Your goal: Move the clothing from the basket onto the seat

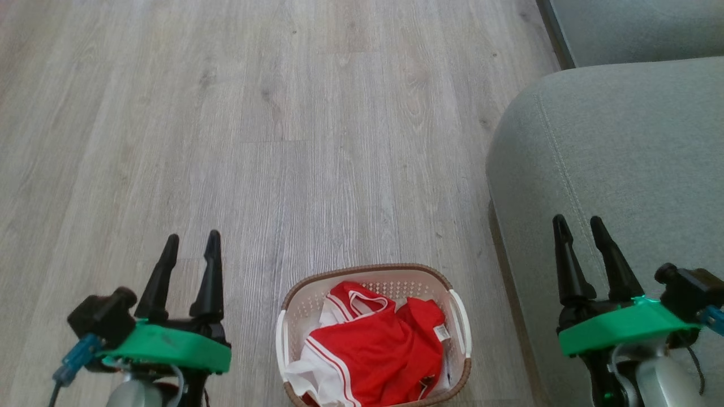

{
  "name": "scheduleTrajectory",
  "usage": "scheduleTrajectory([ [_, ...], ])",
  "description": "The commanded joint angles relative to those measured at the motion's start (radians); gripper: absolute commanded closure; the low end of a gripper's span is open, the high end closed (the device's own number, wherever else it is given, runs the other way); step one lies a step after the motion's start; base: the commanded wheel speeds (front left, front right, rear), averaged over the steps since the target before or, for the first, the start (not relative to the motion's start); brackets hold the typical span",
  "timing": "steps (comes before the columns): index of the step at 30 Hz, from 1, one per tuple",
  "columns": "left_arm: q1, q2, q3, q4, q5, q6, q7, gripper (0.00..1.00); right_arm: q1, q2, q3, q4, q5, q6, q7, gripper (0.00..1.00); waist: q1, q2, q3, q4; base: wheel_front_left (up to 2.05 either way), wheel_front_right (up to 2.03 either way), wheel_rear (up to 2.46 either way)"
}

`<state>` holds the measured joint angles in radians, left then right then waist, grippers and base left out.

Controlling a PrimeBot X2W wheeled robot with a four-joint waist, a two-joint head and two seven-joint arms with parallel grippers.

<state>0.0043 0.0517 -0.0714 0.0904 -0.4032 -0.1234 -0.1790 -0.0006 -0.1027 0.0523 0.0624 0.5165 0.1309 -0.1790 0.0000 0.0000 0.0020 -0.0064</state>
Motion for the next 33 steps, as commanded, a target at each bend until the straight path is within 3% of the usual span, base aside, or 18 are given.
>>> scheduleTrajectory([
  [1, -0.038, 0.015, 0.018, -0.038, 0.031, -0.002, -0.014, 0.00, -0.040, -0.023, 0.024, -0.046, -0.027, 0.000, -0.014, 0.00, 0.0000, 0.0000, 0.000, -0.001, 0.00, 0.00, 0.00],
  [24, -0.041, 0.015, -0.008, -0.062, 0.298, -0.003, -0.081, 0.00, -0.041, -0.042, 0.068, -0.089, -0.267, 0.000, -0.081, 0.00, 0.0000, 0.0000, 0.002, -0.003, 0.00, 0.00, 0.00],
  [33, -0.044, 0.014, -0.007, -0.055, 0.301, -0.004, -0.083, 0.00, -0.039, -0.041, 0.065, -0.086, -0.271, 0.000, -0.083, 0.00, 0.0000, 0.0000, 0.007, 0.001, 0.00, 0.00, 0.00],
])
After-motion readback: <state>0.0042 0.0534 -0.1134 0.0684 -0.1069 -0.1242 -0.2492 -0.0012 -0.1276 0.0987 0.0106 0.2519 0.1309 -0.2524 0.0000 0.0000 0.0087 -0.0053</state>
